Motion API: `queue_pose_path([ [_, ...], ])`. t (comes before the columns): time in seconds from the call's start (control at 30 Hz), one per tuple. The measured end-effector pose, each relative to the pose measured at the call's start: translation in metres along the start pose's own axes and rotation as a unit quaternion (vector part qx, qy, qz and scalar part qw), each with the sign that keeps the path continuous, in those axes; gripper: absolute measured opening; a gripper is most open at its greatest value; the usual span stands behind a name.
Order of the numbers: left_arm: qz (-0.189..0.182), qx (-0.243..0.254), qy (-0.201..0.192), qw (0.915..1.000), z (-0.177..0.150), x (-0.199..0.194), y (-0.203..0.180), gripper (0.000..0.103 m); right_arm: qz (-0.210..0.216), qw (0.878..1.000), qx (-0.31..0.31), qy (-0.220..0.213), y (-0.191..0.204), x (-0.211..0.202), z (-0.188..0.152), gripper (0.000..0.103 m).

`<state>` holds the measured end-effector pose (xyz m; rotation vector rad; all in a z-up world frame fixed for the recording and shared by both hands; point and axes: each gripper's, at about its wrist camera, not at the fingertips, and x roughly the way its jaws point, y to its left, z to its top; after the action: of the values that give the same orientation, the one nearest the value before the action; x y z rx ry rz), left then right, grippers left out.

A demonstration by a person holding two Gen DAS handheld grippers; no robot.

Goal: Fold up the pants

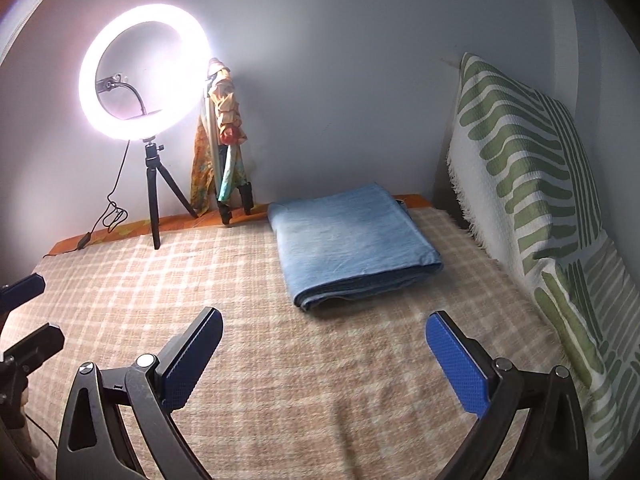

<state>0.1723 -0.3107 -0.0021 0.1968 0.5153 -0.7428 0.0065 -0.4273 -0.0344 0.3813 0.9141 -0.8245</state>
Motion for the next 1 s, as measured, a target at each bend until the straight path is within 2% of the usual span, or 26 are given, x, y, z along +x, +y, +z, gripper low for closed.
queue_pose_path([
  [0.13, 0.007, -0.004, -0.007, 0.9999, -0.009, 0.001, 0.005, 0.082, -0.009, 1.000, 0.000, -0.013, 0.004, 0.000, -0.005, 0.103],
  [0.33, -0.001, -0.001, -0.008, 1.0000, -0.014, 0.003, 0.003, 0.082, 0.002, 1.000, 0.012, -0.013, 0.005, 0.006, -0.007, 0.103],
  [0.53, 0.001, 0.009, 0.006, 0.9999, -0.021, 0.008, 0.001, 0.082, 0.002, 1.000, 0.013, -0.020, 0.009, 0.006, -0.007, 0.103],
  [0.73, 0.012, 0.009, 0.005, 0.9999, -0.024, 0.007, 0.005, 0.082, -0.001, 1.000, 0.024, -0.017, 0.006, 0.011, -0.009, 0.103],
  [0.83, 0.019, 0.010, 0.006, 0.9997, -0.024, 0.007, 0.006, 0.088, -0.004, 1.000, 0.022, -0.015, 0.005, 0.013, -0.010, 0.103],
  [0.9, 0.025, 0.012, 0.005, 0.9996, -0.024, 0.007, 0.005, 0.097, -0.005, 1.000, 0.023, -0.014, 0.004, 0.013, -0.011, 0.103],
  [1.0, 0.031, 0.014, -0.001, 0.9994, -0.024, 0.004, 0.004, 0.100, -0.006, 1.000, 0.023, -0.014, 0.004, 0.013, -0.011, 0.103],
])
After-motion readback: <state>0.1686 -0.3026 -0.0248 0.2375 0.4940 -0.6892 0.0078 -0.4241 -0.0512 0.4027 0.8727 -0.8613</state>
